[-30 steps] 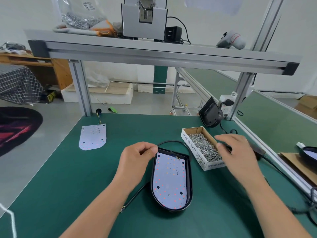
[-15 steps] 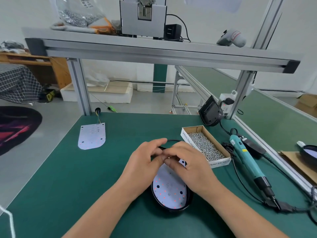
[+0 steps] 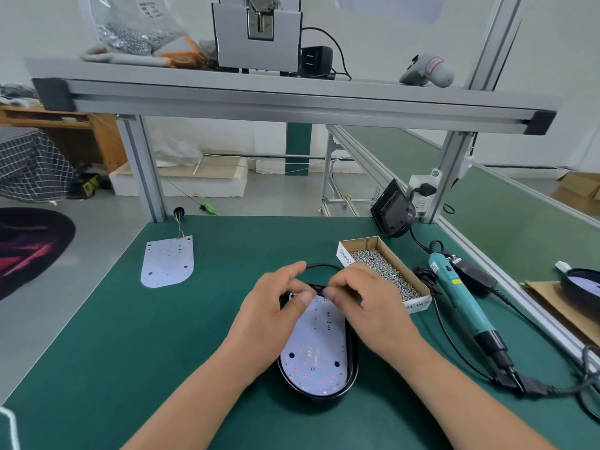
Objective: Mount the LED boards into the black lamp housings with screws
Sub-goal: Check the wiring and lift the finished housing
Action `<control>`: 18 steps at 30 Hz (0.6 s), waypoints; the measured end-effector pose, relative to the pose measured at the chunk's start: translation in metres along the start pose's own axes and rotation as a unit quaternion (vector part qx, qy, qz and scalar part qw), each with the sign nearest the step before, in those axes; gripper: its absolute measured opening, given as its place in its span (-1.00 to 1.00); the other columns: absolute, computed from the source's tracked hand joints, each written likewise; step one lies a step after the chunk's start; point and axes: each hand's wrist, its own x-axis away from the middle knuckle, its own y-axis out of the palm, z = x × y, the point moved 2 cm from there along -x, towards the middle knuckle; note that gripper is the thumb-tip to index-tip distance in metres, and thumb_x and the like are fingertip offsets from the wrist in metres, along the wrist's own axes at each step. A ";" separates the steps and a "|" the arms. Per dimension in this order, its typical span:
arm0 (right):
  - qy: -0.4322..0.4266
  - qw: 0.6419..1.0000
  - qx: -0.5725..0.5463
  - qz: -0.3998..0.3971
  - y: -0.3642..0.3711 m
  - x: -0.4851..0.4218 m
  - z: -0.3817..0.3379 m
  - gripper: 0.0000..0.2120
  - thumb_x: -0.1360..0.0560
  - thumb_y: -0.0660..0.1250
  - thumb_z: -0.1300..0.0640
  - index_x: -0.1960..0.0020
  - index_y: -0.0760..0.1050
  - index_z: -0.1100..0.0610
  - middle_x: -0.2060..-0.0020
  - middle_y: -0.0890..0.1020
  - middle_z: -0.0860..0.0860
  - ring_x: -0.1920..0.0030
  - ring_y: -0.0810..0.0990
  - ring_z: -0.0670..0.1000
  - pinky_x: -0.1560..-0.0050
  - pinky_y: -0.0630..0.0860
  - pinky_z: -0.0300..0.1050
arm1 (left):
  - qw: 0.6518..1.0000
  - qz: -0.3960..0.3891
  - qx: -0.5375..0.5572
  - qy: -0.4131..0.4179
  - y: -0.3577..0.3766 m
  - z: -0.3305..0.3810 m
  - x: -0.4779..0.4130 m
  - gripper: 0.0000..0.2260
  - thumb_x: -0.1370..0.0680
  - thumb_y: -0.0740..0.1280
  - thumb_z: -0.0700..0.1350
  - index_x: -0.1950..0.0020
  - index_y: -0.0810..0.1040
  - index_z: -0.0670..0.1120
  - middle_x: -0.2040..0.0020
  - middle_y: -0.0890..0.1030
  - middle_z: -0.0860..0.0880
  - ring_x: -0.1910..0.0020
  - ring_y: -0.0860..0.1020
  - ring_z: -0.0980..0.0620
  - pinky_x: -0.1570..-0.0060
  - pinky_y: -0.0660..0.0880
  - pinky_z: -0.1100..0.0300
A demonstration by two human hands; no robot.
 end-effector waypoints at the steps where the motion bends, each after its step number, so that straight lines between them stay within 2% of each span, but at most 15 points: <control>1: 0.026 0.999 0.010 0.015 -0.005 -0.002 0.006 -0.87 -0.62 0.43 0.10 0.09 0.56 -0.05 0.16 0.58 -0.19 0.08 0.58 -0.09 0.07 0.47 -0.14 | 0.999 0.025 -0.042 0.003 0.000 -0.001 0.000 -0.59 -0.67 0.39 -0.05 -0.52 0.46 0.15 -0.21 0.61 0.32 -0.37 0.39 0.32 -0.27 0.36 0.29; 3: 0.082 0.995 0.028 0.055 -0.017 -0.005 0.022 -0.87 -0.63 0.40 0.10 0.09 0.55 -0.06 0.15 0.62 -0.20 0.06 0.58 -0.12 0.06 0.46 -0.14 | 0.994 0.040 -0.103 -0.022 -0.002 -0.005 0.000 -0.54 -0.65 0.40 0.00 -0.55 0.42 0.10 -0.31 0.46 0.25 -0.32 0.37 0.22 -0.29 0.39 0.19; 5: 0.131 0.985 0.072 0.091 -0.032 -0.006 0.038 -0.90 -0.64 0.37 0.06 0.06 0.56 -0.08 0.14 0.64 -0.21 0.07 0.58 -0.18 0.07 0.46 -0.13 | 0.989 0.014 -0.114 -0.097 -0.004 -0.009 -0.002 -0.56 -0.65 0.37 0.03 -0.52 0.42 0.05 -0.31 0.46 0.11 -0.10 0.47 0.17 -0.13 0.42 0.18; 7: 0.166 0.973 0.127 0.097 -0.045 -0.006 0.052 -0.90 -0.64 0.35 0.07 -0.02 0.59 -0.12 0.07 0.65 -0.22 0.04 0.58 -0.19 0.07 0.47 -0.13 | 0.983 -0.003 -0.124 -0.135 -0.005 -0.013 -0.003 -0.78 -0.64 0.32 0.01 -0.28 0.52 0.03 -0.07 0.58 0.08 0.19 0.46 0.17 0.13 0.42 0.17; 8: 0.182 0.968 0.150 0.084 -0.048 -0.007 0.058 -0.86 -0.64 0.34 0.09 -0.11 0.62 -0.11 -0.02 0.65 -0.20 -0.04 0.59 -0.14 0.02 0.49 -0.09 | 0.982 -0.003 -0.134 -0.135 -0.006 -0.013 -0.003 -0.92 -0.64 0.29 -0.04 -0.11 0.53 0.04 0.12 0.57 0.10 0.31 0.41 0.15 0.25 0.39 0.16; 9: 0.194 0.964 0.170 0.064 -0.049 -0.007 0.061 -0.80 -0.63 0.35 0.11 -0.21 0.64 -0.07 -0.12 0.64 -0.13 -0.16 0.58 -0.05 -0.08 0.51 -0.05 | 0.981 0.002 -0.139 -0.133 -0.006 -0.013 -0.003 -0.94 -0.62 0.25 -0.10 0.02 0.50 0.03 0.26 0.50 0.10 0.38 0.37 0.12 0.33 0.35 0.14; 11: 0.180 0.967 0.174 0.046 -0.047 -0.009 0.060 -0.71 -0.62 0.37 0.16 -0.32 0.63 0.04 -0.24 0.61 -0.03 -0.30 0.51 0.07 -0.27 0.44 -0.04 | 0.982 0.009 -0.112 -0.149 -0.009 -0.015 -0.004 -0.87 -0.58 0.19 -0.19 0.08 0.49 0.01 0.30 0.51 0.02 0.39 0.37 0.05 0.35 0.35 0.11; 14: 0.085 0.987 0.130 0.040 -0.029 -0.006 0.037 -0.72 -0.62 0.40 0.24 -0.31 0.63 0.10 -0.25 0.62 -0.02 -0.30 0.49 0.06 -0.30 0.35 -0.14 | 0.976 0.023 0.003 -0.216 -0.010 -0.018 -0.007 -0.75 -0.56 0.19 -0.22 -0.08 0.57 0.06 0.09 0.70 -0.01 0.19 0.62 -0.06 0.21 0.52 0.09; 16: 0.038 0.996 0.086 -0.010 -0.011 -0.006 0.019 -0.71 -0.64 0.38 0.26 -0.34 0.61 0.11 -0.25 0.62 -0.01 -0.26 0.55 0.04 -0.31 0.45 -0.10 | 0.965 0.030 0.074 -0.249 -0.008 -0.020 -0.007 -0.74 -0.53 0.22 -0.20 -0.12 0.59 0.04 0.10 0.72 -0.01 0.25 0.63 -0.01 0.27 0.52 0.12; 17: 0.021 0.996 0.070 -0.045 -0.001 -0.005 0.011 -0.67 -0.64 0.36 0.27 -0.38 0.58 0.11 -0.27 0.61 -0.01 -0.24 0.57 0.01 -0.32 0.47 -0.13 | 0.959 0.036 0.110 -0.260 -0.007 -0.021 -0.006 -0.74 -0.50 0.23 -0.18 -0.12 0.59 0.03 0.15 0.72 -0.02 0.30 0.62 0.01 0.31 0.52 0.14; 18: 0.007 0.995 0.059 -0.083 0.008 -0.005 0.003 -0.61 -0.64 0.35 0.29 -0.44 0.53 0.08 -0.30 0.59 -0.03 -0.23 0.56 -0.05 -0.32 0.45 -0.25 | 0.950 0.042 0.151 -0.270 -0.004 -0.023 -0.007 -0.72 -0.47 0.23 -0.16 -0.12 0.59 0.02 0.18 0.71 -0.05 0.30 0.62 -0.01 0.31 0.54 0.12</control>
